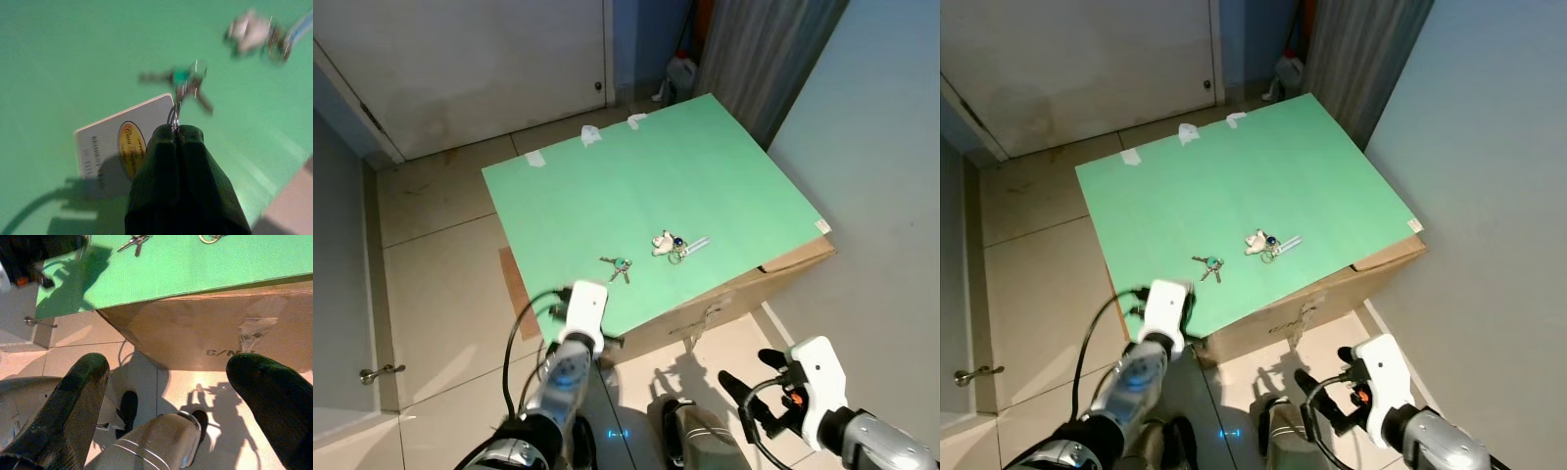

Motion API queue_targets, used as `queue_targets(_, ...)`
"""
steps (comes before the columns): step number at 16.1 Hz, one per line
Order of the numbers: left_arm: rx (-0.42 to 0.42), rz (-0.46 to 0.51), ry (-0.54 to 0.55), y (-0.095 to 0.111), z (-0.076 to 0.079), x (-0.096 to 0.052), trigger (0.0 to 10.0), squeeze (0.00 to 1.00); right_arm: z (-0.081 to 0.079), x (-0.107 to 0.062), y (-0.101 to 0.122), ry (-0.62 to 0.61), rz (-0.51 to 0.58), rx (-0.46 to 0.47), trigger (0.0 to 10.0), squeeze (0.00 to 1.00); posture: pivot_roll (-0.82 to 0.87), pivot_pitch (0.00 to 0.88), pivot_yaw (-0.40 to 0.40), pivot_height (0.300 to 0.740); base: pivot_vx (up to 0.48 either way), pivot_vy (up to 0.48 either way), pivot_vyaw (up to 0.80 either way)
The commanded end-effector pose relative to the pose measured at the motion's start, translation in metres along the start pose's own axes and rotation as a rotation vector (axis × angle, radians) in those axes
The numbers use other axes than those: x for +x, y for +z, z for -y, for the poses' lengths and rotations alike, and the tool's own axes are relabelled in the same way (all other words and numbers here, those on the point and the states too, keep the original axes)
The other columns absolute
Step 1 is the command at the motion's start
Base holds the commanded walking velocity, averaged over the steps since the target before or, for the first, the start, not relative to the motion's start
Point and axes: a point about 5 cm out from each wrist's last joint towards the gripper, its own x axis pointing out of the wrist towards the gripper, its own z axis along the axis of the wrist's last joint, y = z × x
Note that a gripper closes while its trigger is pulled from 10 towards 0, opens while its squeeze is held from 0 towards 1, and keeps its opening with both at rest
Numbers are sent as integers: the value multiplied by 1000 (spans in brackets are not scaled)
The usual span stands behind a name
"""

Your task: Hang keys on a hook

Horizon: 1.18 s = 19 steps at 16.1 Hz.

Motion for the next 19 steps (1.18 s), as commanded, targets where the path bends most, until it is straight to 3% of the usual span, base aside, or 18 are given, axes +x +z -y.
queue_targets(1, -8, 59, -23, 9, -2, 0, 0, 0, -2, 4, -5, 2, -9, 19, 10000, 0, -375, 185, 24, 717, 0, 0, 0)
queue_targets(5, 46, 219, -53, 43, -21, -5, 0, 0, 0, 36, 19, -48, 123, 13, 10000, 0, -316, 128, 65, 717, 0, 0, 0)
queue_targets(8, 44, 361, -32, 81, -55, -21, 0, 0, 20, 62, 51, -217, 299, 15, 10000, 0, -238, 39, 103, 717, 0, 0, 0)
queue_targets(11, 13, 408, -39, 98, -66, -39, 0, 0, 27, 74, 75, -282, 410, 26, 10000, 0, -204, 0, 122, 717, 0, 0, 0)
queue_targets(13, -6, 396, -36, 91, -67, -48, 0, 0, 27, 77, 77, -284, 425, 24, 10000, 0, -203, 0, 128, 717, 0, 0, 0)
queue_targets(14, 40, 404, -65, 81, -56, -57, 0, 0, 30, 76, 75, -304, 435, 47, 10000, 0, -208, 0, 129, 717, 0, 0, 0)
queue_targets(15, 8, 380, -106, 69, -43, -65, 0, 0, 33, 75, 72, -324, 447, 70, 10000, 0, -221, 0, 130, 717, 0, 0, 0)
queue_targets(16, -143, 333, -33, 60, -44, -70, 0, 0, 34, 68, 71, -334, 504, 92, 10000, 0, -227, 0, 127, 717, 0, 0, 0)
queue_targets(17, -225, 324, 38, 58, -52, -70, 0, 0, 34, 62, 71, -345, 552, 67, 10000, 0, -234, 0, 117, 717, 0, 0, 0)
queue_targets(18, -224, 338, 65, 59, -55, -73, 0, 0, 32, 56, 67, -353, 572, 34, 10000, 0, -242, 0, 112, 717, 0, 0, 0)
queue_targets(19, -169, 349, 51, 59, -55, -79, 0, 0, 31, 53, 61, -364, 564, 20, 10000, 0, -245, 0, 115, 717, 0, 0, 0)
